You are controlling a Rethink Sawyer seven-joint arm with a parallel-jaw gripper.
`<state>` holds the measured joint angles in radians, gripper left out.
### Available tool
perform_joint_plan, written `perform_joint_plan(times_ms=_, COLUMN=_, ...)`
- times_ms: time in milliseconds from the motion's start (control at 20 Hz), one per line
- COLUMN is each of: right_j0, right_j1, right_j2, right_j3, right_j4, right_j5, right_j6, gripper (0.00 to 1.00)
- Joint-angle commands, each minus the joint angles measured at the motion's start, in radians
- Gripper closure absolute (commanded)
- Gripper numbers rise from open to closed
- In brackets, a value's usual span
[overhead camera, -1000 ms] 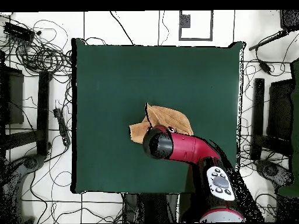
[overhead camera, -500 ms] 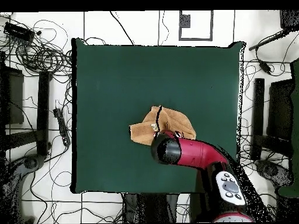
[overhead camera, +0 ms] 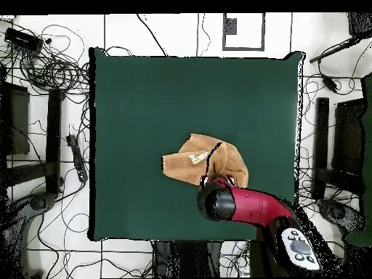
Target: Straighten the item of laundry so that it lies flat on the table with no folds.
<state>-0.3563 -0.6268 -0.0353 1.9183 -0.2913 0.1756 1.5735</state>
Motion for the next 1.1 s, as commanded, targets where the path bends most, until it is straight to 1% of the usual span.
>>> perform_joint_plan(times_ms=50, right_j0=0.022, right_j1=0.014, right_j2=0.029, right_j3=0.144, right_j4=-0.06, right_j5=-0.094, right_j6=0.15, gripper=1.0)
perform_joint_plan(times_ms=550, right_j0=0.071, right_j1=0.018, right_j2=-0.034, right_j3=0.213, right_j4=-0.081, right_j5=-0.193, right_j6=0.189, gripper=1.0)
perform_joint_plan(times_ms=850, right_j0=0.107, right_j1=0.03, right_j2=-0.067, right_j3=0.243, right_j4=-0.072, right_j5=-0.253, right_j6=0.2, gripper=1.0)
perform_joint_plan(times_ms=1100, right_j0=0.142, right_j1=0.042, right_j2=-0.088, right_j3=0.245, right_j4=-0.049, right_j5=-0.284, right_j6=0.205, gripper=1.0)
